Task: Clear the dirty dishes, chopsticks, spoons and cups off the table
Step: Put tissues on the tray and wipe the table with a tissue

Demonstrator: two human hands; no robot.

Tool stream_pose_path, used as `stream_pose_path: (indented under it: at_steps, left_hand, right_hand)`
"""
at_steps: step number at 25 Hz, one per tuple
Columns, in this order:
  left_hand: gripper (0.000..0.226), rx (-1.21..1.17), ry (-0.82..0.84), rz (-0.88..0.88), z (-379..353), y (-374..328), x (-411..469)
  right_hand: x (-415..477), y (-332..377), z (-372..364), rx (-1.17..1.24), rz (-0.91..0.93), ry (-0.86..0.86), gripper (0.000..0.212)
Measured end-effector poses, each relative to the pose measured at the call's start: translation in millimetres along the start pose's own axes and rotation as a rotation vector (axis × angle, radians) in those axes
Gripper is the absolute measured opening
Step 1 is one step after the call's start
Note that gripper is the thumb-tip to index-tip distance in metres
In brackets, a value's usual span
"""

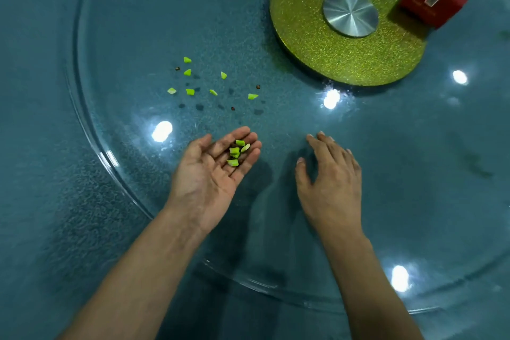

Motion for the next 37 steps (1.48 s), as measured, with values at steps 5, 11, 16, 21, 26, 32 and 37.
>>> stream_pose_path:
  at_steps: [5,11,16,21,26,32,37]
  left_hand:
    - [0.052,0.028,-0.012,0.011,-3,17,-9]
    - [0.051,0.0,-0.05,-0.013,3,31,-27]
    - [0.051,-0.002,-0.028,-0.016,2,42,-31]
    - [0.051,0.019,-0.013,0.0,1,47,-29]
    - [0.05,0.015,-0.003,0.0,0,43,-23]
    - [0.051,0.059,-0.009,0.014,2,46,-18]
    - [0.053,0.065,-0.004,0.04,3,54,-17]
  right_hand:
    - [-5,-15,9,0.046,-0.049,-0.033,0.046]
    - [-16,-30,15,0.106,-0.096,-0.053,0.049]
    - [-17,-40,20,0.144,-0.074,-0.081,0.047]
    - [-17,-47,28,0.104,-0.081,-0.094,0.043]
    - [-7,-26,26,0.067,0.016,-0.095,0.031]
    - [5,25,3,0.08,0.197,-0.072,0.02]
    - [14,23,0,0.076,0.148,-0.075,0.013]
Point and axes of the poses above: each hand's wrist, its own x-axis towards the middle knuckle, its own z-axis out of the back of the hand, y = z × x, the point moved 7 cm from there along x, towards the middle knuckle, and after that the axes turned 11 degrees about x, right-handed, at the moved point
